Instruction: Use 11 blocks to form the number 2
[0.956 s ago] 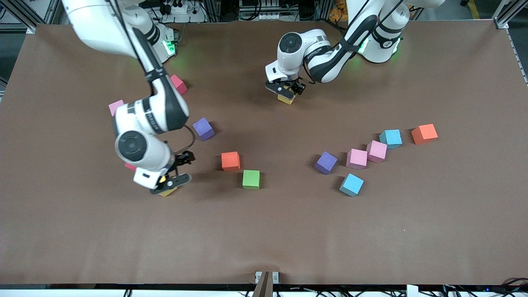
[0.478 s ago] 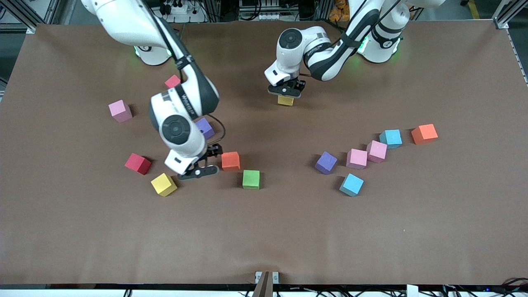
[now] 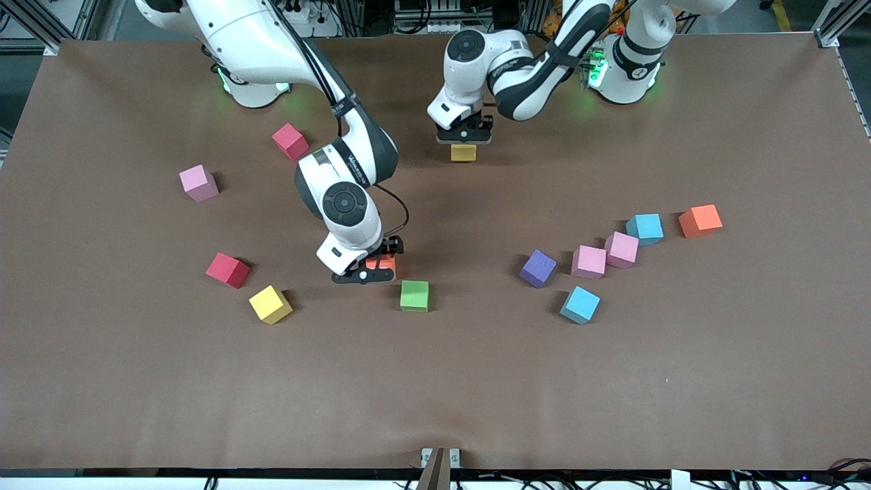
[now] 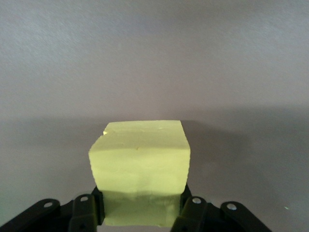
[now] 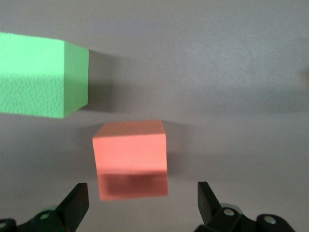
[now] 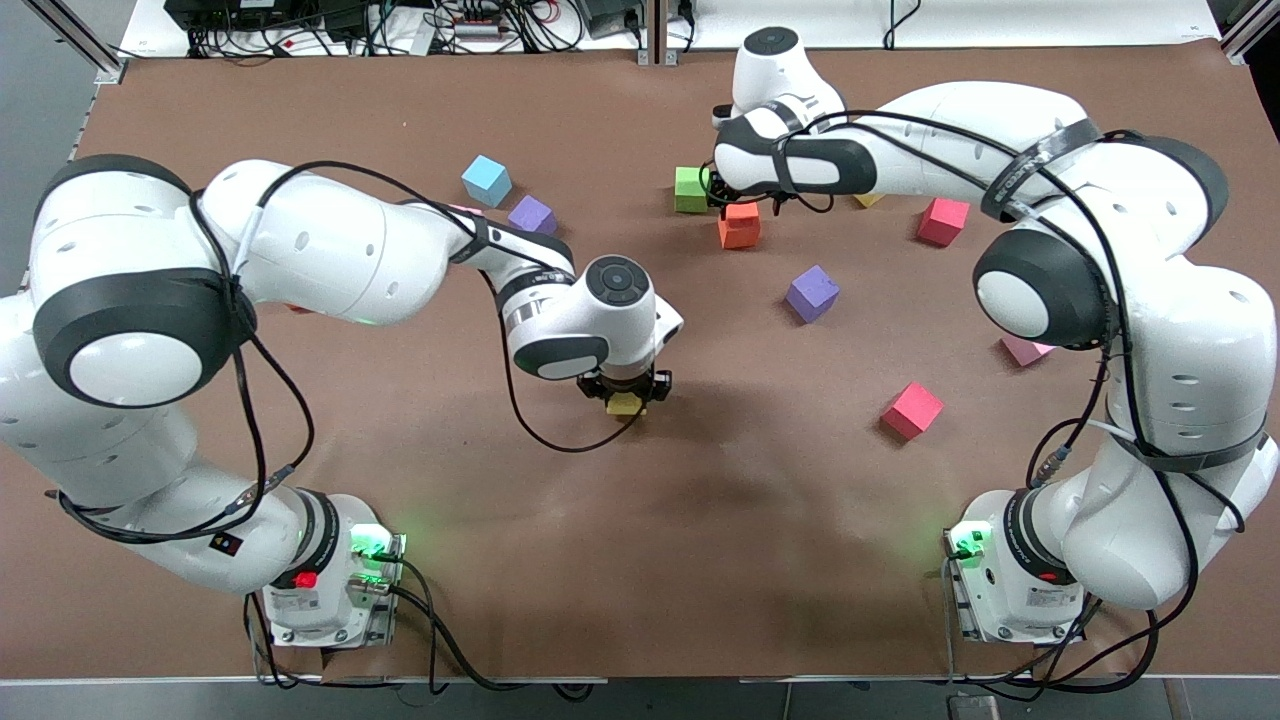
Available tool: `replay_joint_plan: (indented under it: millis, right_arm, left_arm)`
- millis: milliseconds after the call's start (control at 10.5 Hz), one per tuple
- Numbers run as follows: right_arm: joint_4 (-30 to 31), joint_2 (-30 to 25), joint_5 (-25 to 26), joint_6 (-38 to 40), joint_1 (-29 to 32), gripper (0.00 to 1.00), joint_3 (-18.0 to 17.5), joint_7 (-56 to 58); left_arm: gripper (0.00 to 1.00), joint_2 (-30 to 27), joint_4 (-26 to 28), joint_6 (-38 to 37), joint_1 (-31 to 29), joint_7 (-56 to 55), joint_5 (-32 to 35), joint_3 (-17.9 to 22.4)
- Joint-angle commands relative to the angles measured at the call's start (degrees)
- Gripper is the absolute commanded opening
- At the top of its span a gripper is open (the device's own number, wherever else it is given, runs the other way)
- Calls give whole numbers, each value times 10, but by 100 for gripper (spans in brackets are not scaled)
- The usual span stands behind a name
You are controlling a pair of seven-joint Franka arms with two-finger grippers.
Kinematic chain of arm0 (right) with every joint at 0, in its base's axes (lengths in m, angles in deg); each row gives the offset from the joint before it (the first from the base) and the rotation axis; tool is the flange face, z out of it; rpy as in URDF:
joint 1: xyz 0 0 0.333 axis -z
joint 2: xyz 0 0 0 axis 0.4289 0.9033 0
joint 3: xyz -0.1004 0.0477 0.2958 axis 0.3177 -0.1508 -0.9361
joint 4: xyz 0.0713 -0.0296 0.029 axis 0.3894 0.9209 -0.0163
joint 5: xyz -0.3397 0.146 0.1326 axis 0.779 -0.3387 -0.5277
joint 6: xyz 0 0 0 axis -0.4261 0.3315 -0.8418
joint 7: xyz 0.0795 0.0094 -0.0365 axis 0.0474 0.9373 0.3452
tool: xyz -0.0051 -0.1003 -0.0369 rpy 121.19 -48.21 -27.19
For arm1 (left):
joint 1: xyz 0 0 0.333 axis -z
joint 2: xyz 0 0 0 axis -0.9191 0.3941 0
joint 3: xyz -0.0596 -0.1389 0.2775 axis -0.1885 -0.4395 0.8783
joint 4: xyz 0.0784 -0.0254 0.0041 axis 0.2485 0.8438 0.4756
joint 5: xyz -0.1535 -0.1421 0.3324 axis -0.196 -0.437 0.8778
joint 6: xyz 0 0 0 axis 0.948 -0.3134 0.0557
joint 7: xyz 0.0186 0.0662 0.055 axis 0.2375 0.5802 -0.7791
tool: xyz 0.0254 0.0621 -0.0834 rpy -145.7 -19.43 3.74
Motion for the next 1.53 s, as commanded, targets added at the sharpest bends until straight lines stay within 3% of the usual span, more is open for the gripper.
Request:
replay_joint_plan:
  millis: [0, 669, 764, 860, 956, 1147, 1242, 1338, 1433]
  right_arm:
    - [-3, 17, -13, -32, -7, 100, 3, -22]
    - [-3, 46, -14, -72, -4, 100, 3, -29]
    - [-2, 45, -17, -70, -4, 100, 4, -29]
    - [-2, 45, -18, -67, -2, 100, 3, -28]
    - [-1, 45, -19, -66, -4, 100, 3, -28]
    - [-1, 44, -19, -66, -4, 100, 3, -28]
    - [-1, 44, -19, -65, 1, 94, 3, -28]
    - [1, 43, -23, -65, 3, 46, 3, -28]
    - [1, 42, -31, -64, 3, 7, 3, -27]
  left_arm:
    - [23, 32, -37, 1, 25, -23, -3, 5]
    - [26, 100, -78, 1, 50, -14, -1, 26]
    - [33, 106, -78, 1, 53, -13, 0, 26]
    - [95, 106, -78, 1, 53, -13, 1, 27]
    - [100, 105, -85, 1, 48, -15, 1, 27]
    - [100, 101, -86, 0, 46, -18, 3, 28]
    - [100, 95, -85, -8, 42, -18, 5, 27]
    - [100, 84, -85, -28, 38, -17, 6, 24]
    - [100, 70, -83, -42, 17, -22, 7, 13]
